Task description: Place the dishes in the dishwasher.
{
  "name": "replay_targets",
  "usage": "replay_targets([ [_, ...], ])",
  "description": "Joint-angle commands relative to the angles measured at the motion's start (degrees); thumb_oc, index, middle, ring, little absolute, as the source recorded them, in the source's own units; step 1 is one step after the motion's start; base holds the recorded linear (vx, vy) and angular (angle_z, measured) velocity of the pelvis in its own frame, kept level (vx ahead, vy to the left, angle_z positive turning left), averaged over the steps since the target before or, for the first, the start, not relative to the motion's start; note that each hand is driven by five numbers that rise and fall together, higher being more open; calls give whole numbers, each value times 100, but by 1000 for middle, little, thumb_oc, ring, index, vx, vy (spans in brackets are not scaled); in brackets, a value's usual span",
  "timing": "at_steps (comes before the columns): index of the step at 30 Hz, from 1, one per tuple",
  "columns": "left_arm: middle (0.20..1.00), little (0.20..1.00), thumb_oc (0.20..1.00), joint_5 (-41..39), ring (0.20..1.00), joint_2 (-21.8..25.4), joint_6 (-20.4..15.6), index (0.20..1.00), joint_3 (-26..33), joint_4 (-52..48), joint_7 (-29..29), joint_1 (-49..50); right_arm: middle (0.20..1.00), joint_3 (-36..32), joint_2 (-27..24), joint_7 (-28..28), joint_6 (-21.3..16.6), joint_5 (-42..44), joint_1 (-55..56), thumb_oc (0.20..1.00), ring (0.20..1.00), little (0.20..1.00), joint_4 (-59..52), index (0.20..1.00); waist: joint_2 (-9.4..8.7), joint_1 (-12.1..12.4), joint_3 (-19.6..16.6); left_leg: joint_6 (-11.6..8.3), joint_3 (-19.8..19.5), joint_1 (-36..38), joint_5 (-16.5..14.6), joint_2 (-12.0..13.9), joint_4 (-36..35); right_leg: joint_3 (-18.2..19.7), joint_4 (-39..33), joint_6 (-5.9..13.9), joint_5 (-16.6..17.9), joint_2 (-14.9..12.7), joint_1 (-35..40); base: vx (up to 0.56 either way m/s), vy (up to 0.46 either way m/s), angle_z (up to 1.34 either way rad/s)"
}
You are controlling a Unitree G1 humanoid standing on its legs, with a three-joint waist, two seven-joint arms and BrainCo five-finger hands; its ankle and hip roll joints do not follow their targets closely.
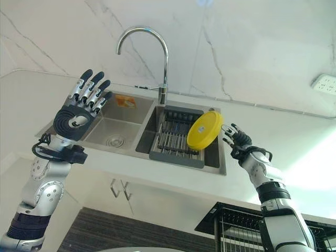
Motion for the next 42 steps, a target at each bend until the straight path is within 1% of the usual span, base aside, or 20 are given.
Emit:
replay_targets([
  [1,1000,1000,1000,-177,1000,184,-199,1000,-391,82,57,-536,1000,-36,-357,130,-185,182,-808,1000,1000,1000,208,1000,120,217,-119,-77,11,70,-434,-25,41,-58,41,77,-533,144,170,-5,2,8],
  [10,1000,1000,1000,-195,1000,214,-173,1000,-396,87,80,-533,1000,55,-380,147,-165,163,-941,1000,1000,1000,389,1000,125,270,-122,-106,-50,57,-410,-15,41,-113,41,68,-552,141,189,-2,1,3],
  [15,1000,1000,1000,-192,1000,234,-199,1000,-432,124,76,-521,1000,84,-398,134,-84,229,-1002,1000,1000,1000,436,1000,125,301,-121,-120,-88,49,-390,-12,41,-157,41,66,-563,134,208,-3,2,8],
  [23,1000,1000,1000,-214,1000,272,-182,1000,-471,158,56,-592,1000,108,-364,161,-71,378,-1085,1000,1000,1000,662,1000,132,341,-123,-129,-135,47,-379,-17,41,-209,41,59,-581,135,238,1,0,3],
  [26,1000,1000,1000,-226,1000,290,-135,1000,-504,170,124,-670,1000,125,-307,206,49,506,-1127,1000,1000,1000,748,1000,142,340,-127,-131,-148,60,-378,-19,41,-214,41,55,-587,134,257,5,2,1],
  [30,1000,1000,1000,-235,1000,296,-121,1000,-525,190,116,-687,1000,141,-287,202,67,499,-1140,1000,1000,1000,774,1000,144,343,-125,-130,-163,62,-377,-29,41,-222,41,57,-588,129,263,3,2,1],
  [39,1000,1000,1000,-221,1000,286,-74,1000,-554,177,158,-694,1000,226,-326,173,241,381,-1304,1000,1000,1000,958,1000,129,378,-116,-129,-176,71,-368,-33,41,-248,41,55,-588,120,281,0,0,0],
  [42,1000,1000,1000,-291,1000,321,-66,1000,-552,188,174,-705,1000,231,-380,256,277,393,-1382,1000,1000,1000,1101,1000,120,403,-112,-135,-197,67,-359,-36,41,-268,41,62,-587,115,290,4,11,4],
])
